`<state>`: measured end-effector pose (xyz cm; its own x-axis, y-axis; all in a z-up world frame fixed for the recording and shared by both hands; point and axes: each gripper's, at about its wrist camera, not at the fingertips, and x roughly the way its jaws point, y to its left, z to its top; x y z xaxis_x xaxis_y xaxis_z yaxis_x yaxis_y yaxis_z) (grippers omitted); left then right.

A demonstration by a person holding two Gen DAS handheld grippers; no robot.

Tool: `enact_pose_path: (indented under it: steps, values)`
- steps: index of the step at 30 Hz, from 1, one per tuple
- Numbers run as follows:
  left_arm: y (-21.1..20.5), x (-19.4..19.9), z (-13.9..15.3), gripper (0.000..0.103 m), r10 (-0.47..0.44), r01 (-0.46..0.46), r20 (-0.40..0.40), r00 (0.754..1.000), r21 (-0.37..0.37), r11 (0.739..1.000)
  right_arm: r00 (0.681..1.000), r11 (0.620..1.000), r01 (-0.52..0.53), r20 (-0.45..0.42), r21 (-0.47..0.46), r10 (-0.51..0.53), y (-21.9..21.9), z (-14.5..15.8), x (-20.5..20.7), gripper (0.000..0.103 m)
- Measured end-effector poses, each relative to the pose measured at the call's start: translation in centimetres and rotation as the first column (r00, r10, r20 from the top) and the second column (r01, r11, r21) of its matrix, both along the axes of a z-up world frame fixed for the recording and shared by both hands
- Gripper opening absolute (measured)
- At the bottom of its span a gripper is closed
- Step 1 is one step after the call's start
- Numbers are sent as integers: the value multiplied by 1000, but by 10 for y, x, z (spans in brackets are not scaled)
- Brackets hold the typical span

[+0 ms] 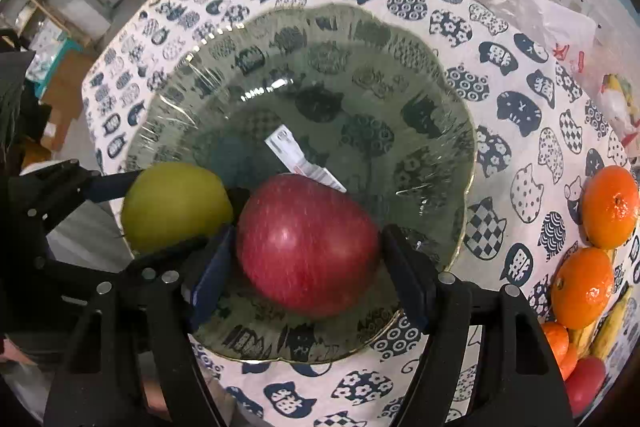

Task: Organize fruits
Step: 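Lower the pear and apple into the bowl and open both tools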

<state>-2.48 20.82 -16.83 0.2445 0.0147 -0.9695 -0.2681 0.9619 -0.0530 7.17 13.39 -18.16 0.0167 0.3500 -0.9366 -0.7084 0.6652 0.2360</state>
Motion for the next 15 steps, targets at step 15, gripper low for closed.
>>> enact_pose_path:
  steps: [15]
  values:
    - [-2,-1,16,74,6,-6,27,1000,21,1000,999,999,32,22,35,-33,-12,13,4,76]
